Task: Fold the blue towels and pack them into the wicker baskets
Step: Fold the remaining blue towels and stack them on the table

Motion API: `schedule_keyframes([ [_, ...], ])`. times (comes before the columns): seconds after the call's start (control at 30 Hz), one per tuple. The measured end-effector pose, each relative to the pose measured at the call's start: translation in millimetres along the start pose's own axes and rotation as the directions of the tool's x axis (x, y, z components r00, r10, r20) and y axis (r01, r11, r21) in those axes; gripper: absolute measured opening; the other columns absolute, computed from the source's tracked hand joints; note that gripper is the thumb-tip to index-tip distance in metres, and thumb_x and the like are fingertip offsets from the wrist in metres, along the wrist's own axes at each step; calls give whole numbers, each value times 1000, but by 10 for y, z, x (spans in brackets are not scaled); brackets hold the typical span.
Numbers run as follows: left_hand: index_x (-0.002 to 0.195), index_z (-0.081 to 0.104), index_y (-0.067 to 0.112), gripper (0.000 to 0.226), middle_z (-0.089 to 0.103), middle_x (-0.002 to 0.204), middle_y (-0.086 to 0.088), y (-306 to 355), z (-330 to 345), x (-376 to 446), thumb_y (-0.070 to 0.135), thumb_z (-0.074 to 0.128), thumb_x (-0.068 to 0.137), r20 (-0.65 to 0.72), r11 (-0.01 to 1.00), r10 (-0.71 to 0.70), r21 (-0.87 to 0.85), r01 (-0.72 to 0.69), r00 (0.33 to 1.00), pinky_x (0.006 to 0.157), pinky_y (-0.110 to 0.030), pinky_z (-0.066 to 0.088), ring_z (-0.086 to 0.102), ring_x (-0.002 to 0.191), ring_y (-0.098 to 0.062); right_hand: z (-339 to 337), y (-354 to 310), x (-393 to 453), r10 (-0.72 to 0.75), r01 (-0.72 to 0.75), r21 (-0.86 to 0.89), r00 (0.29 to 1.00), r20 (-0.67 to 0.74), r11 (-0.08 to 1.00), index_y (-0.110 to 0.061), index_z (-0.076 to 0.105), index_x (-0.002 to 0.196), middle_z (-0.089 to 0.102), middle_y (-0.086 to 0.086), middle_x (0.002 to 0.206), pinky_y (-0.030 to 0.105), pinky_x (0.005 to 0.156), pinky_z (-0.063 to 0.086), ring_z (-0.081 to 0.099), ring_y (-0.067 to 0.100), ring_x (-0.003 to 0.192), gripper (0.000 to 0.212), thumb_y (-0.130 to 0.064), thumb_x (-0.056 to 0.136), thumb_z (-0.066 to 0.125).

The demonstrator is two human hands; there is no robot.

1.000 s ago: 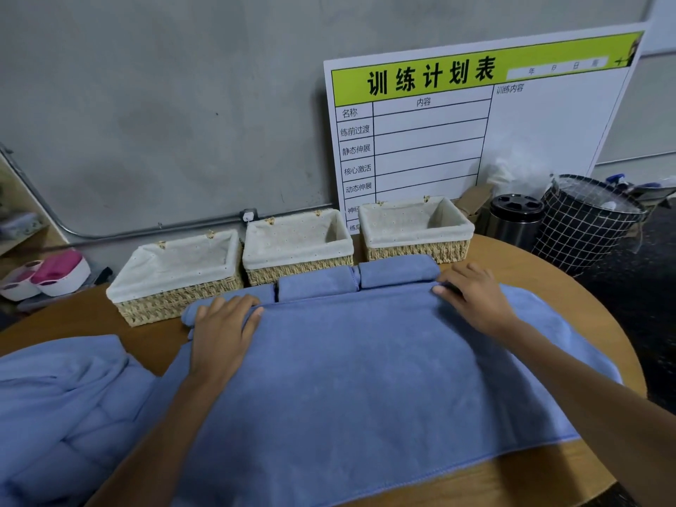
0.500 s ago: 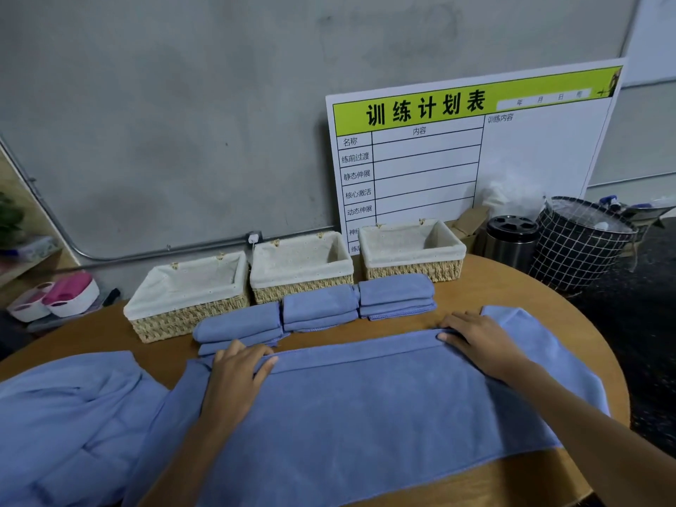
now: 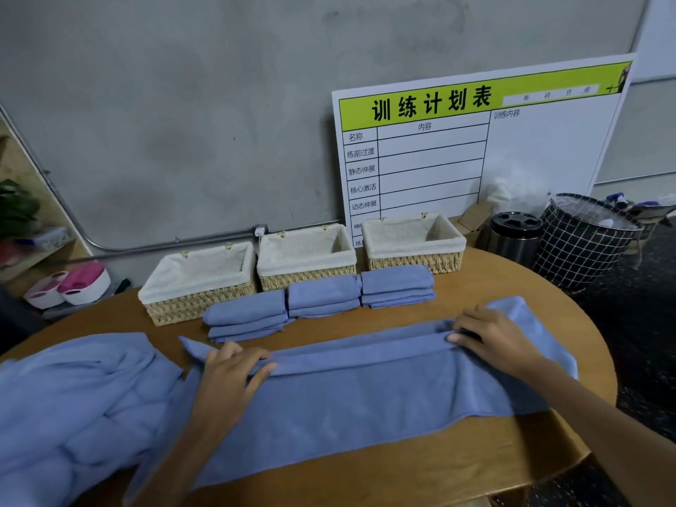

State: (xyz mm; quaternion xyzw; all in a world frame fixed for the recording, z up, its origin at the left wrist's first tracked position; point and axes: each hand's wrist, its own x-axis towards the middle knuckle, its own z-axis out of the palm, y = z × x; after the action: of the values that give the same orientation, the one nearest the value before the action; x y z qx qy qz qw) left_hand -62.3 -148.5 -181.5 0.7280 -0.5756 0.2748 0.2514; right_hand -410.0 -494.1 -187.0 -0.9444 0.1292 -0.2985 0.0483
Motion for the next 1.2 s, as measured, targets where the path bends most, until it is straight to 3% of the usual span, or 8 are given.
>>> schedule_keyframes([
  [0.17,90,66,33,52,29,78,32,102,-89,-217,65,27,100,77,999,26,25,-28,997,61,-33,36,39,77,-8,-32,-107,-194,64,-65,13,995,74,998,-26,61,93,56,-11,91,28,73,43,52,10,80,39,-62,94,45],
  [0.43,100,68,34,58,58,80,17,-140,88,-161,71,22,98,156,995,-77,79,65,985,63,-37,42,45,82,-12,117,2,52,62,-62,-25,998,20,998,-25,66,92,57,-11,88,35,72,46,45,9,78,49,-62,100,34],
  [0.6,97,73,28,55,54,79,18,-40,-34,-262,65,32,99,29,993,-114,-11,115,993,67,-37,40,44,79,-13,11,-86,-2,-42,34,-87,994,-99,996,-20,71,87,56,-8,82,33,67,44,42,14,73,39,-46,100,45],
  [0.8,93,75,26,56,49,83,29,128,-167,-386,62,33,101,-7,994,-84,-65,83,996,65,-38,44,43,76,-10,-45,-260,-250,-60,55,-75,996,-60,996,-23,71,91,59,-9,89,35,67,44,49,18,72,35,-45,101,46],
  [0.9,94,74,32,55,63,86,28,128,-179,-465,65,31,100,70,999,-45,-15,46,997,64,-37,44,41,76,-7,-31,-347,-389,10,-10,-18,1000,1,1000,-25,70,99,58,-10,94,36,65,48,54,15,74,38,-52,100,43],
  [1.03,95,75,31,56,67,88,25,114,-235,-450,66,31,99,58,999,1,33,-2,998,64,-34,42,40,76,-8,-28,-363,-386,77,-75,-67,997,17,995,-27,70,100,60,-8,96,39,64,47,51,18,74,50,-59,101,31],
  [1.1,93,75,30,53,67,88,25,132,-270,-386,65,35,99,20,1000,-6,0,6,1000,65,-35,42,40,75,-10,-60,-381,-335,80,-81,-87,997,-18,993,-26,72,98,62,-8,93,39,65,46,48,19,71,53,-57,103,29],
  [1.2,89,76,29,40,69,90,25,214,-347,-302,58,50,93,-41,999,-24,-46,22,999,64,-39,43,44,73,-14,-177,-473,-249,91,-103,-90,988,-122,991,-22,74,96,66,-8,92,35,68,40,45,19,71,42,-45,101,40],
])
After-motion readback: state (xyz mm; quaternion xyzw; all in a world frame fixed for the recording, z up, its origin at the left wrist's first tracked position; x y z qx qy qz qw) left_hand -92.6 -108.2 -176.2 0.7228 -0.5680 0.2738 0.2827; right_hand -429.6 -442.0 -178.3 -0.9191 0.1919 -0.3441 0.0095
